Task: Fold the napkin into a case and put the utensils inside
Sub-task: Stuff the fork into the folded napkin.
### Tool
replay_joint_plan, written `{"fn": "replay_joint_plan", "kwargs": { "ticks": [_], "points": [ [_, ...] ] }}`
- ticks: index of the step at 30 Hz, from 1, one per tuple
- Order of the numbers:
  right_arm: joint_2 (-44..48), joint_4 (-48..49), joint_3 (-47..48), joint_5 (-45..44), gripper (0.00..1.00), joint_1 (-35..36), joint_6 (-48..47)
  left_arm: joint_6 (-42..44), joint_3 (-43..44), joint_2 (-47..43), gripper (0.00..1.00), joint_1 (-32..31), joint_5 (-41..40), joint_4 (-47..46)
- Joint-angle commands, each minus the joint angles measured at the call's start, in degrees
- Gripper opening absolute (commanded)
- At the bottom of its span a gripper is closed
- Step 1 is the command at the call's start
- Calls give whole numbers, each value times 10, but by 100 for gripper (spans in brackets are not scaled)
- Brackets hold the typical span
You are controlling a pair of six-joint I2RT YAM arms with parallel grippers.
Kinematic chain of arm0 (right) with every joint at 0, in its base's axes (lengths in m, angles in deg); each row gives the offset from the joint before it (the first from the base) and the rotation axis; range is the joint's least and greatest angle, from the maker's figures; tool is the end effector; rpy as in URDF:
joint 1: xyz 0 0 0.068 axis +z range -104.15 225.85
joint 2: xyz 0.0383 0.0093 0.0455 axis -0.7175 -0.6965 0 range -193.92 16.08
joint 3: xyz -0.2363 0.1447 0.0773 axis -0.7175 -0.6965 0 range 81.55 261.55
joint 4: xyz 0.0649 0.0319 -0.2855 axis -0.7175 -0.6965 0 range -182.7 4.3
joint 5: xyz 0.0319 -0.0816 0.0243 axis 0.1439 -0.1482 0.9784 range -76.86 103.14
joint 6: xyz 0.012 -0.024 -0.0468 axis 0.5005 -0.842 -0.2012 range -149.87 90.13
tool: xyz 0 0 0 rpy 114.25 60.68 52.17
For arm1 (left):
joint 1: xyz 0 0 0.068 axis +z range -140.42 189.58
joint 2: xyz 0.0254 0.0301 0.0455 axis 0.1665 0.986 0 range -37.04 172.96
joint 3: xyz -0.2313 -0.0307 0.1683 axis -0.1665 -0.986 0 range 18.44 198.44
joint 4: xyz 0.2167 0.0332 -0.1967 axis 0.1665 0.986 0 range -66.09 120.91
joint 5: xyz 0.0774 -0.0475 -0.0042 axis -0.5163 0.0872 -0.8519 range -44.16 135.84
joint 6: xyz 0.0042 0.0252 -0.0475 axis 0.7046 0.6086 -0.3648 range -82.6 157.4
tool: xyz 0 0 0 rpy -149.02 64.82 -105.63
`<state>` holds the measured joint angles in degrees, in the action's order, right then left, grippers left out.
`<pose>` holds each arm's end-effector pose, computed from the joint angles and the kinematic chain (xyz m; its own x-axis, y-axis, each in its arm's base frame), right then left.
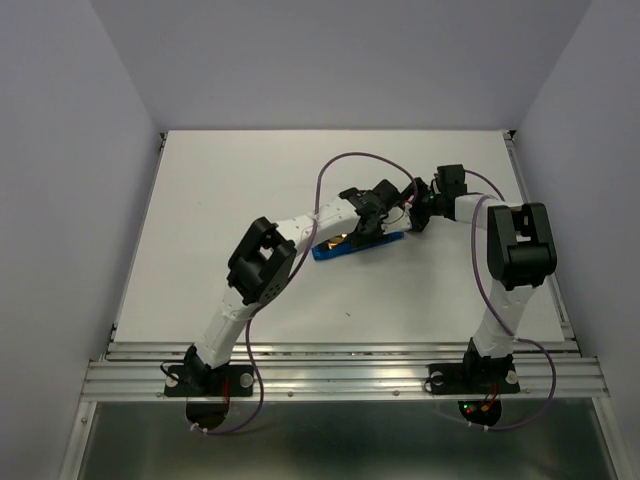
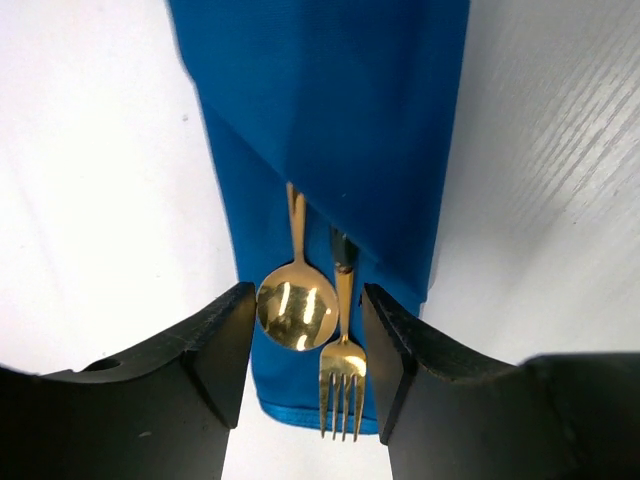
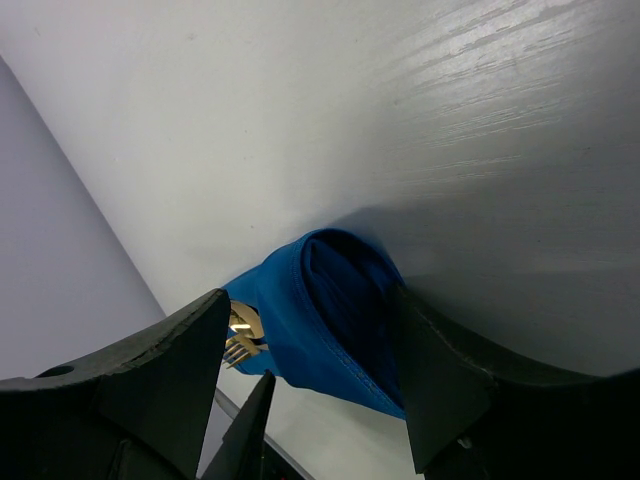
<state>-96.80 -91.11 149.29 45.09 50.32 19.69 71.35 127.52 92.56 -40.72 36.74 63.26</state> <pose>0.4320 0.0527 0.1342 -0.8048 0.5848 -0.1014 0.3254 0.5776 0.7487 0.3468 -0.4090 0.1924 -0.0623 0.9384 -0.3398 0.8968 0.2020 0.3937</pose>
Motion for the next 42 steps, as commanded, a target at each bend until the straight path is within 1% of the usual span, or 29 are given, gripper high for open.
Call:
{"fn": "replay_joint_plan", "kwargs": {
  "ticks": [1,4,8,14,18,20,21,23,24,25,26,27,28,29,30,31,32,33,34,36,37,38,39,40,41,42],
  "points": [
    [-9,17,5,-2,70,4,-3,-10,-4,-74,58,11,12,9],
    [-5,17,5,-3,70,4,-4,-13,-23,-94,58,19,32,3],
    [7,16,5,-3,71,4,-14,-23,-54,-132,58,28,39,-12],
    [28,-9,16,-22,71,4,-37,-64,-98,-178,58,46,24,-35],
    [32,-21,20,-35,71,4,-54,-119,-127,-219,58,70,9,-63],
    [33,-26,20,-40,71,4,-61,-162,-159,-255,58,79,-27,-103],
    [33,-28,19,-43,71,4,-61,-198,-185,-269,59,82,-44,-119],
    [35,-29,16,-47,71,4,-67,-245,-198,-293,60,89,-70,-141],
    [35,-29,15,-49,71,4,-67,-269,-196,-295,62,93,-71,-135],
    [36,-29,13,-50,71,4,-67,-316,-198,-297,63,103,-73,-129],
    [36,-29,12,-52,71,4,-68,-333,-205,-300,64,105,-78,-130],
    [36,-29,12,-52,71,4,-69,-350,-214,-310,69,105,-89,-132],
    [36,-29,12,-52,71,4,-70,-368,-240,-317,71,105,-97,-144],
    [36,-29,12,-54,71,4,-71,-390,-257,-336,77,104,-95,-156],
    [35,-29,12,-53,71,4,-72,-400,-291,-348,90,105,-89,-170],
    [34,-29,12,-51,71,4,-71,-424,-307,-366,97,104,-73,-195],
    [34,-29,12,-51,71,4,-70,-424,-322,-366,99,104,-73,-205],
    [31,-29,12,-50,71,4,-69,-435,-335,-380,99,102,-50,-217],
    [30,-28,14,-47,71,4,-69,-447,-357,-387,99,101,-59,-233],
    [26,-28,16,-45,71,4,-68,-478,-370,-385,99,99,-76,-234],
    [25,-28,17,-44,71,4,-68,-487,-378,-384,97,99,-82,-230],
    [23,-28,17,-43,71,4,-68,-497,-380,-380,88,97,-96,-226],
    [21,-28,17,-43,71,4,-68,-515,-381,-378,68,94,-94,-224],
    [21,-28,18,-43,71,4,-68,-522,-386,-377,58,90,-91,-224],
    [21,-28,18,-43,71,4,-68,-528,-388,-372,52,86,-94,-220],
    [21,-27,18,-43,71,4,-68,-535,-388,-368,48,84,-96,-219]
  ]
}}
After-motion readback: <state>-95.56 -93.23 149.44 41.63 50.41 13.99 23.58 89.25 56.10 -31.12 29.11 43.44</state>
